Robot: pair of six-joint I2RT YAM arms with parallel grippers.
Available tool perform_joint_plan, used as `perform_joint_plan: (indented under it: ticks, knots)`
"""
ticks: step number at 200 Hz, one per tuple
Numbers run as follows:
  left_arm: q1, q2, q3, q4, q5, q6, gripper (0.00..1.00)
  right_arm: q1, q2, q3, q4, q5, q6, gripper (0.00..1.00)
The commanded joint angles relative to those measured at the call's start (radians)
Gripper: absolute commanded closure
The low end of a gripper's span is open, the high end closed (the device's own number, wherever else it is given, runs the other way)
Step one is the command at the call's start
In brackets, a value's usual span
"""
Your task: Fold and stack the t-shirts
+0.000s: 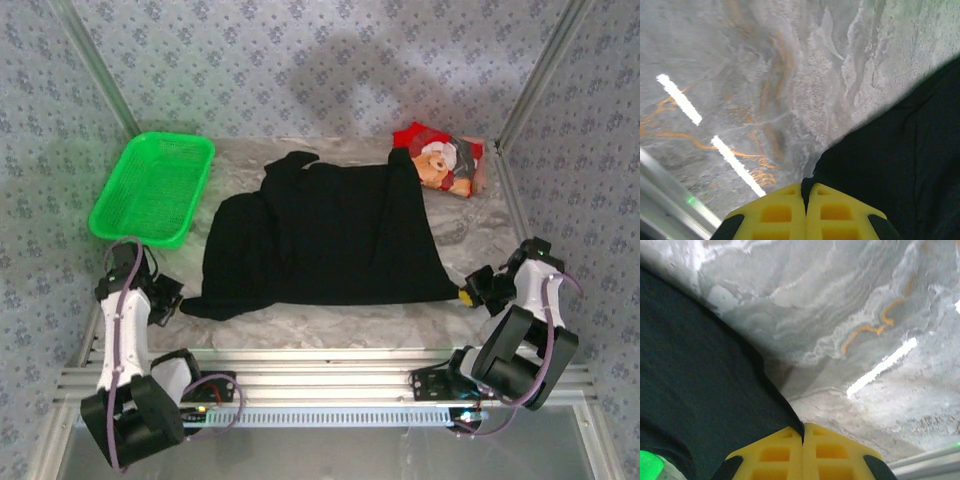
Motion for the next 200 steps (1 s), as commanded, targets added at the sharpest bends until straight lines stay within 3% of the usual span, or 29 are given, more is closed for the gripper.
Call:
perform_joint_plan:
  ticks: [1, 26, 57, 86, 112, 149, 200]
  knots:
    - [0.015, -0.055, 0.070, -0.073, -0.131, -0.061, 1.00, 0.011, -0.028, 0.000, -0.046, 0.060, 0.024, 1.00]
    - [0.025, -0.050, 0.073, -0.092, -0.162, -0.090, 1.00, 0.013, -0.023, -0.009, -0.040, 0.035, 0.031, 1.00]
    - [0.045, -0.100, 0.105, -0.157, -0.289, -0.119, 1.00, 0.024, -0.018, 0.032, -0.070, 0.051, 0.012, 1.00]
    - [0.041, -0.064, 0.048, -0.042, -0.168, -0.107, 1.00, 0.046, -0.013, 0.012, -0.014, -0.003, 0.022, 1.00]
    - [-0.047, 0.009, 0.037, 0.100, -0.169, -0.105, 1.00, 0.146, 0.042, 0.014, 0.084, -0.029, 0.066, 1.00]
    - [-0.231, 0.229, 0.212, 0.148, -0.246, -0.030, 1.00, 0.282, 0.185, 0.159, 0.096, 0.060, 0.044, 1.00]
    - [-0.264, 0.423, 0.361, 0.162, -0.276, 0.078, 1.00, 0.366, 0.353, 0.342, 0.092, 0.134, 0.011, 1.00]
